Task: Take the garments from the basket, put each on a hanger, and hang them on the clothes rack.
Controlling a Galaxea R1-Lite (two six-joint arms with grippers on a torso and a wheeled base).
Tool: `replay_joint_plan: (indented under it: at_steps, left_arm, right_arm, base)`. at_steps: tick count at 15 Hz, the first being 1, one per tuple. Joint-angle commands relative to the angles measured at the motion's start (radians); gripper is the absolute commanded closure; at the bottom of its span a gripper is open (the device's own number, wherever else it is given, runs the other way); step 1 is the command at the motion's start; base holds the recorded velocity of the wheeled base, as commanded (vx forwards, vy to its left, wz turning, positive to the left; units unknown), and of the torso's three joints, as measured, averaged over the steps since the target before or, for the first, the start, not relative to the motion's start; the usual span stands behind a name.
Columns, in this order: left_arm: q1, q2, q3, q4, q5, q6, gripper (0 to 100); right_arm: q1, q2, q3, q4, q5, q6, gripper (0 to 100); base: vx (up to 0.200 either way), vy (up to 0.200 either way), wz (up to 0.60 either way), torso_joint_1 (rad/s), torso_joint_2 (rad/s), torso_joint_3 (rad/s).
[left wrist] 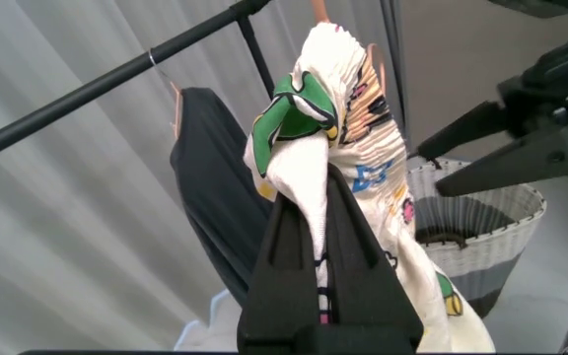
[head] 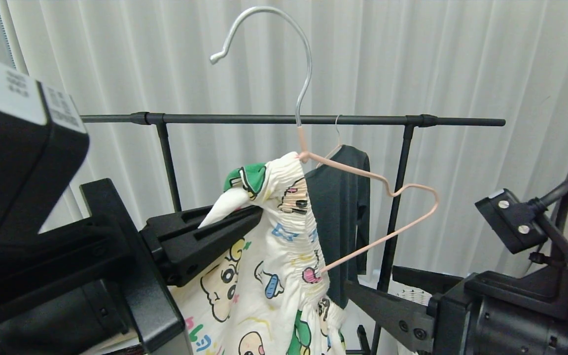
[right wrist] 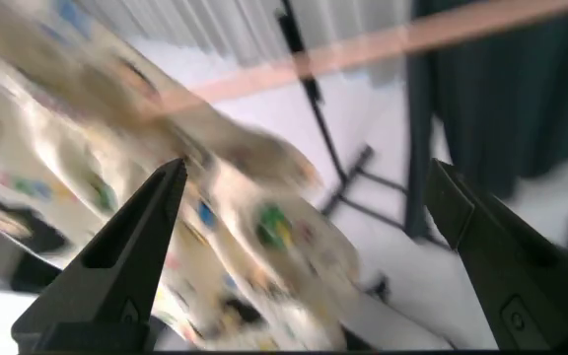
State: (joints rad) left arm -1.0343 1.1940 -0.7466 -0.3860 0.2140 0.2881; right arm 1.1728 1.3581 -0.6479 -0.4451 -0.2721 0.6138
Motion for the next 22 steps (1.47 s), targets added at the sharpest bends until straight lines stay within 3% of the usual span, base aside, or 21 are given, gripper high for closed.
replay_joint_plan:
  at_steps: [1, 10, 15, 22]
  left_arm:
    - [0.000, 0.006, -0.011, -0.001, 0.001, 0.000, 100]
    - [-0.013, 0.010, -0.030, -0.001, -0.001, -0.001, 100]
    - [-0.013, 0.010, -0.031, -0.001, 0.001, 0.000, 100]
    - [-0.058, 0.004, -0.046, -0.001, 0.001, 0.006, 100]
  right_arm:
    - [0.027, 0.075, -0.026, -0.010, 0.001, 0.003, 0]
    - [0.073, 0.147, -0.058, -0.072, -0.001, 0.020, 0]
    - [-0.005, 0.136, -0.013, -0.072, -0.042, 0.018, 0]
    - [0.010, 0.185, -0.013, -0.067, -0.041, 0.018, 0]
  base:
    - [0.000, 0.000, 0.00, 0.000, 0.00, 0.000]
    - [0.000, 0.000, 0.00, 0.000, 0.00, 0.000]
    - [0.000, 0.000, 0.00, 0.000, 0.00, 0.000]
    - [0.000, 0.000, 0.00, 0.000, 0.00, 0.000]
